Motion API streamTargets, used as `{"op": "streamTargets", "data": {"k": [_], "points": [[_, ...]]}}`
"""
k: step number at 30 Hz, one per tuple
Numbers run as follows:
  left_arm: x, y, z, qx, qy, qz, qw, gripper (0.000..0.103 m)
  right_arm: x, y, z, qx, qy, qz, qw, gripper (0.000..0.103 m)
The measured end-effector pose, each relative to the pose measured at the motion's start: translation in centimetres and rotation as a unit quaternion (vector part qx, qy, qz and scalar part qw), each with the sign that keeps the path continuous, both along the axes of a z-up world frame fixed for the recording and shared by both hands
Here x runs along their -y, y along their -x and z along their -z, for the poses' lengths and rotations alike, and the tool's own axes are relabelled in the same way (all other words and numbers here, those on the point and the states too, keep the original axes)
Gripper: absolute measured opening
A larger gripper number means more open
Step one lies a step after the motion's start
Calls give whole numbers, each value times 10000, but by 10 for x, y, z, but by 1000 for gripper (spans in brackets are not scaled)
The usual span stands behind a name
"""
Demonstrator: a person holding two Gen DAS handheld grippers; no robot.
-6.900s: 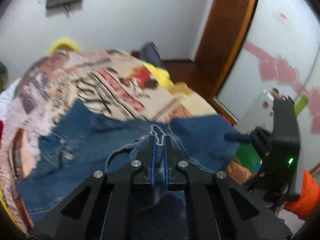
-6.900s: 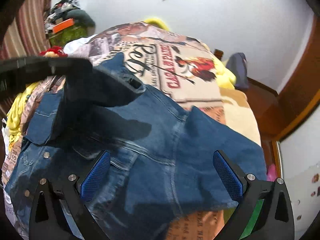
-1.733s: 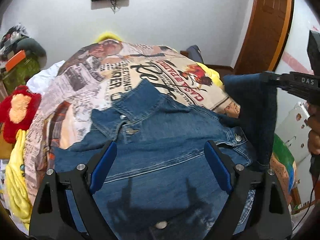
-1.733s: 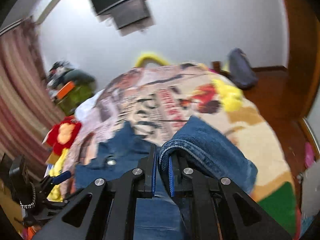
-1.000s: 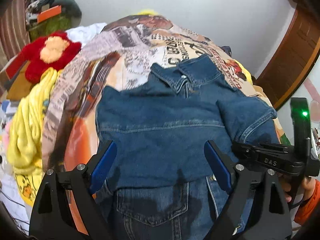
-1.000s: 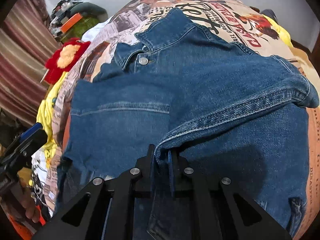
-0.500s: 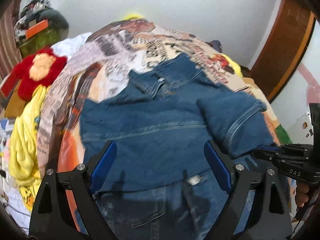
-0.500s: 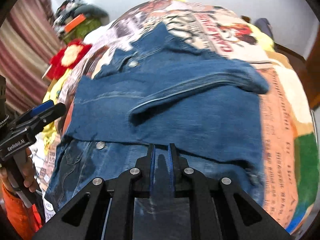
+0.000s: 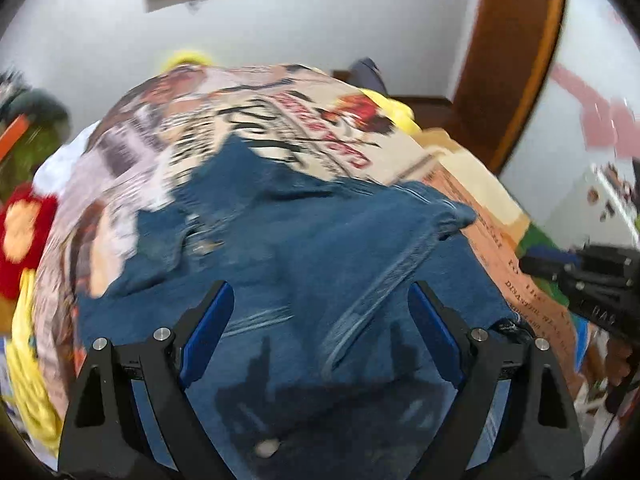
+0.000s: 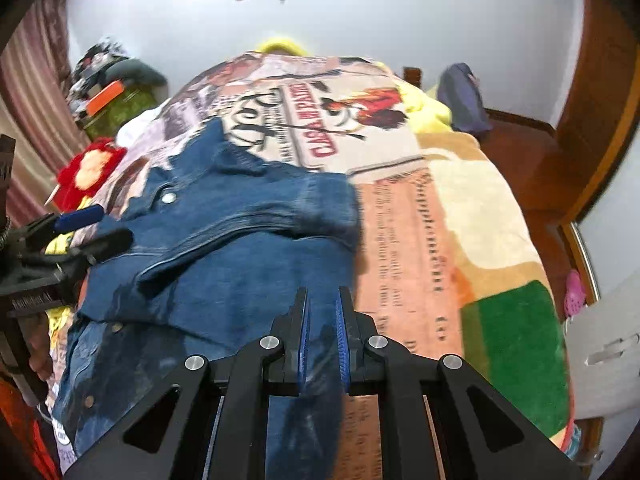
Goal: Fold large clothes
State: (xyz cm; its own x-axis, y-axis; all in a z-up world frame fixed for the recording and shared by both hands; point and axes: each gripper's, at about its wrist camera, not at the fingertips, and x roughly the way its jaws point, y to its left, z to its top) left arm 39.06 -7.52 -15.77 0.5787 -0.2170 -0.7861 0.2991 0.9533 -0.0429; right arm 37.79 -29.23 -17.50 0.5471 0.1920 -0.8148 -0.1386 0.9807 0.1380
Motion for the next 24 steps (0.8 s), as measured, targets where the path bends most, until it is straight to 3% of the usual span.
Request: {"op": "streamTargets", "data": {"k": [2, 4, 8, 11, 13, 16, 18, 24], "points": [[21, -9, 10, 5, -196, 228, 9995, 89, 8, -4, 4, -51, -79, 88, 9999, 9], [42, -21, 22, -88, -463, 370, 9982, 73, 15, -8, 9, -126, -125, 125, 9998, 9], [65, -42, 43, -259, -686, 548, 9958, 66, 17, -11, 17, -157, -66, 104, 9998, 9], [67, -56, 50, -413, -564, 526, 9962, 59, 19, -14, 23, -241, -89, 114, 9996, 9], [63, -63, 50, -532, -325, 480, 9969, 46, 19, -16, 26, -279, -75, 132, 9995, 9], [56, -67, 42, -516, -79, 403, 9978, 28, 16, -17, 27, -296, -70, 117, 9995, 9], [51, -64, 28, -279, -96, 329, 9990, 16, 14, -17, 26, -280, -56, 75, 9996, 9], [16, -57, -28, 529, -79, 24, 9986, 10, 0, -19, 16, -172, 6, -47, 9998, 9]]}}
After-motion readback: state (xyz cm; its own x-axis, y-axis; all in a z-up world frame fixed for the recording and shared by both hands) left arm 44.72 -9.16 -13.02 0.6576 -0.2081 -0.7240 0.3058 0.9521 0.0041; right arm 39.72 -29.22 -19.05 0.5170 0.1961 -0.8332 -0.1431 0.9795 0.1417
